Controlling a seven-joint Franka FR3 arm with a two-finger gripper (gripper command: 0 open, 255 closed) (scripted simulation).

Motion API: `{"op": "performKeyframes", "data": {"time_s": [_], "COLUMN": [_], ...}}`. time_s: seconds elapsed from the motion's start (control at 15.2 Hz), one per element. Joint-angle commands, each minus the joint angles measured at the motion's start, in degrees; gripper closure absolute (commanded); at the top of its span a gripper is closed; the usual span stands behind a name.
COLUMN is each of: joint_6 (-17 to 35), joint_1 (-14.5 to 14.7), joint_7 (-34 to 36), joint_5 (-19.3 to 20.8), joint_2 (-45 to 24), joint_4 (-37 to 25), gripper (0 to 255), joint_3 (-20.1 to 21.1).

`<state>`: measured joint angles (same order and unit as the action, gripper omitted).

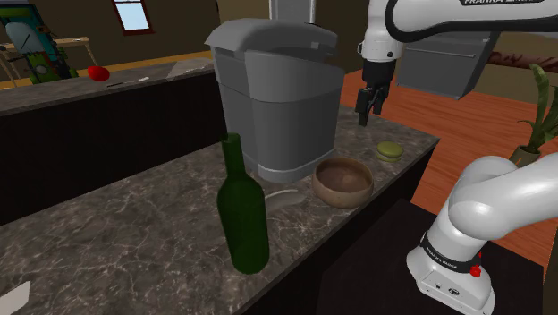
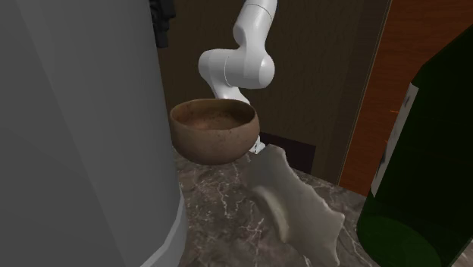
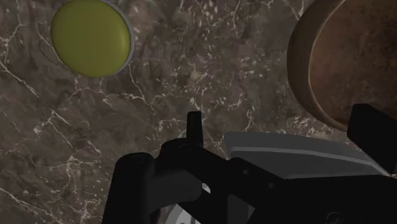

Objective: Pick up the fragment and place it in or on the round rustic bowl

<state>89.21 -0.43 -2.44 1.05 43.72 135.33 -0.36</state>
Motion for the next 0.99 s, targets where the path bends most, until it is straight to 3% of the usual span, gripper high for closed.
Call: {"op": "performKeyframes", "data": {"time_s": [0.0, 0.92], "joint_6": [0.0, 20.7], "joint_1": [0.0, 13.1], "joint_7": [0.0, -6.8], "joint_5": [0.0, 0.7], "joint_2": [0.0, -11.9], "joint_4": [0.0, 1.1], "gripper": [0, 0], "joint_3": [0.0, 11.2]}}
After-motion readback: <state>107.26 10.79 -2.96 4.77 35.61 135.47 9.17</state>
